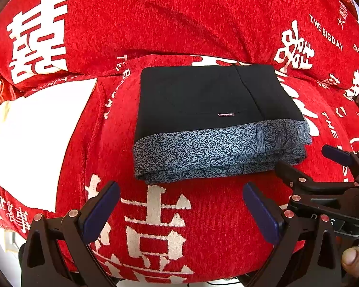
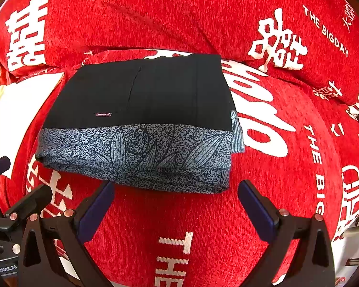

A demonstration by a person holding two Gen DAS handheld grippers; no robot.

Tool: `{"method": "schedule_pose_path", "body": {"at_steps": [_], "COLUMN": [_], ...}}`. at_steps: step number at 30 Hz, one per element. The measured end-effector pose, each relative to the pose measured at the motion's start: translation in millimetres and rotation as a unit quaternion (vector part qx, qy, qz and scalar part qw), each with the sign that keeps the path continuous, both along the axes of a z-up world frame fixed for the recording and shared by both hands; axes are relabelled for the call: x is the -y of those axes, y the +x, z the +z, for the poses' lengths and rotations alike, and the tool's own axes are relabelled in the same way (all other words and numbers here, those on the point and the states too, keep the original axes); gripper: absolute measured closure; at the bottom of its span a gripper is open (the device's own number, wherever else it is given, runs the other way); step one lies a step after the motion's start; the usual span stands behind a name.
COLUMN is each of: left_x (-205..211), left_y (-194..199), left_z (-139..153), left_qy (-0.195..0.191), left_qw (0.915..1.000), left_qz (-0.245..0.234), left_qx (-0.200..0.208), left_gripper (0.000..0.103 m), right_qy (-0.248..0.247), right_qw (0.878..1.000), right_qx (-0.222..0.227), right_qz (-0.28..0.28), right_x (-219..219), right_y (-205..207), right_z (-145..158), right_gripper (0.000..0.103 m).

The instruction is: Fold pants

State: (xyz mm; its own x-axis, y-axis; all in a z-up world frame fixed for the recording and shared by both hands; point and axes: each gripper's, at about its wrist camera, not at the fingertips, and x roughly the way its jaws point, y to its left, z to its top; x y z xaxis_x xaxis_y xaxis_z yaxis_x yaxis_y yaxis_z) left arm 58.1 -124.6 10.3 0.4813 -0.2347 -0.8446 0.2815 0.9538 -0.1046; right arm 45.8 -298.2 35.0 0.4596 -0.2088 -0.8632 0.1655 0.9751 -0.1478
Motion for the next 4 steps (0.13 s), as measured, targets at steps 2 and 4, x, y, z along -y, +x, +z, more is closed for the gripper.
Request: {"method": "schedule_pose_path", "body": {"at_steps": [2, 4], "left_x": [-0.5, -1.0], "left_y": [-1.3, -2.7], "left_z": [1.3, 1.6], "left_qy": [0.0, 0.001], "left_qw": [1.0, 1.0], "left_qz": [0.0, -0.001], "left_qx": [0.004, 0.005], "left_gripper": [0.0, 0.0], "right_qy": [0.0, 0.0], "right_qw": [1.0, 1.0], "right_qx": [0.0, 0.0], "right_qz": [0.0, -0.001], "right_x": [0.1, 0.5], "right_y": [-0.5, -1.4], "right_z": [0.1, -0.5], "right_gripper": [0.0, 0.0]}}
